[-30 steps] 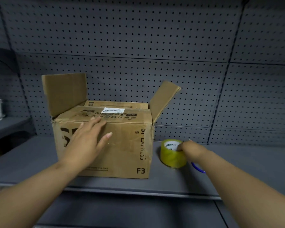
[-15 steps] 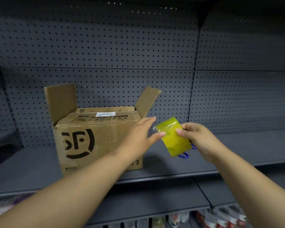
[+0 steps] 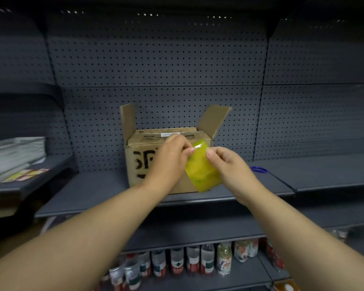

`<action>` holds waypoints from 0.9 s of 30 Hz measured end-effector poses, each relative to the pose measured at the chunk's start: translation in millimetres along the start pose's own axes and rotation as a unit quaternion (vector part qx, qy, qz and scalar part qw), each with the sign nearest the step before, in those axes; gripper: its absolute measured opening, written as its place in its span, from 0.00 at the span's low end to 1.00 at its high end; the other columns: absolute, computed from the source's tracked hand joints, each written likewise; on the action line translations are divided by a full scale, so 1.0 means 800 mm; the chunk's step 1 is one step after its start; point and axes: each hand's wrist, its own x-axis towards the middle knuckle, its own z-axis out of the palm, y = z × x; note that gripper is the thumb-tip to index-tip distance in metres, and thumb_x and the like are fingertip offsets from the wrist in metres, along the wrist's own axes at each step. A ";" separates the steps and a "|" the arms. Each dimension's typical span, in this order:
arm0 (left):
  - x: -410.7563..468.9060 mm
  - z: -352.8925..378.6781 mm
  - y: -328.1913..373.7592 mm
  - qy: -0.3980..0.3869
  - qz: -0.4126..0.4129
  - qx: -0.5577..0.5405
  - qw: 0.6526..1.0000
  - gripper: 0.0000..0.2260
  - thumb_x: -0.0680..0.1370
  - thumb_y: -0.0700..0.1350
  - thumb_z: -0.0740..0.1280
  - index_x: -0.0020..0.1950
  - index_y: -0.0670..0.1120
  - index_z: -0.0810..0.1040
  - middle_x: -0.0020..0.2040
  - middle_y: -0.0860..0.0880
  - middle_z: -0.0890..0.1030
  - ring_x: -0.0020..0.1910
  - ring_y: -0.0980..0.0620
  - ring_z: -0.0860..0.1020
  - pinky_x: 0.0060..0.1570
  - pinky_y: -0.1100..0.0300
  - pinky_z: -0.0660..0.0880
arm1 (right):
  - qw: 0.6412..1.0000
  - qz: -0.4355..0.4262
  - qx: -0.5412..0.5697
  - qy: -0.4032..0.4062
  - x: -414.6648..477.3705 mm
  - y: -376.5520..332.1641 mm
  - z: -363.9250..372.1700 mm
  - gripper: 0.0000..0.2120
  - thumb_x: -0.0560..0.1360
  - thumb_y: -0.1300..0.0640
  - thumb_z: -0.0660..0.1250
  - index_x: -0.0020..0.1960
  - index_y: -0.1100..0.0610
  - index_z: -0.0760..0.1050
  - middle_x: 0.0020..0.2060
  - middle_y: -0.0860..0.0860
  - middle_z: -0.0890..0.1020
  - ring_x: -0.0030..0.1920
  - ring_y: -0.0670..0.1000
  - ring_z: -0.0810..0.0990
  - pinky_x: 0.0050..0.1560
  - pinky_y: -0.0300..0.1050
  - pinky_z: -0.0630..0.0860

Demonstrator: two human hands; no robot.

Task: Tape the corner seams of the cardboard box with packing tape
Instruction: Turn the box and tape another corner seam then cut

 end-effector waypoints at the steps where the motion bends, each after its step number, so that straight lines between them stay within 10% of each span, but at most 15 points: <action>1: 0.000 -0.010 -0.005 0.002 -0.009 0.012 1.000 0.06 0.77 0.41 0.64 0.40 0.45 0.73 0.38 0.57 0.69 0.38 0.61 0.69 0.39 0.73 0.65 | 1.000 0.004 0.011 -0.009 0.001 0.000 0.011 0.10 0.77 0.48 0.60 0.51 0.53 0.76 0.44 0.49 0.81 0.45 0.47 0.78 0.47 0.45 0.75; 6: 0.006 -0.062 -0.039 0.006 -0.076 0.067 0.995 0.06 0.79 0.44 0.62 0.44 0.42 0.74 0.42 0.51 0.73 0.43 0.53 0.70 0.36 0.63 0.60 | 0.987 -0.019 -0.081 -0.134 0.004 0.005 0.050 0.05 0.73 0.47 0.65 0.46 0.47 0.76 0.42 0.42 0.81 0.42 0.39 0.78 0.46 0.37 0.74; 12: 0.022 -0.088 -0.068 -0.021 -0.131 0.104 0.986 0.07 0.79 0.45 0.62 0.42 0.45 0.73 0.38 0.54 0.72 0.41 0.54 0.70 0.32 0.70 0.62 | 0.988 -0.084 -0.105 -0.078 0.029 0.008 0.087 0.06 0.74 0.49 0.65 0.40 0.49 0.75 0.34 0.44 0.77 0.33 0.38 0.74 0.32 0.29 0.68; 27: 0.078 -0.075 -0.106 -0.049 -0.195 0.101 0.974 0.08 0.79 0.47 0.62 0.45 0.43 0.75 0.42 0.49 0.77 0.43 0.51 0.75 0.40 0.62 0.71 | 0.985 -0.083 -0.097 -0.113 0.114 0.021 0.067 0.13 0.74 0.48 0.65 0.33 0.51 0.71 0.30 0.46 0.74 0.30 0.43 0.71 0.34 0.40 0.66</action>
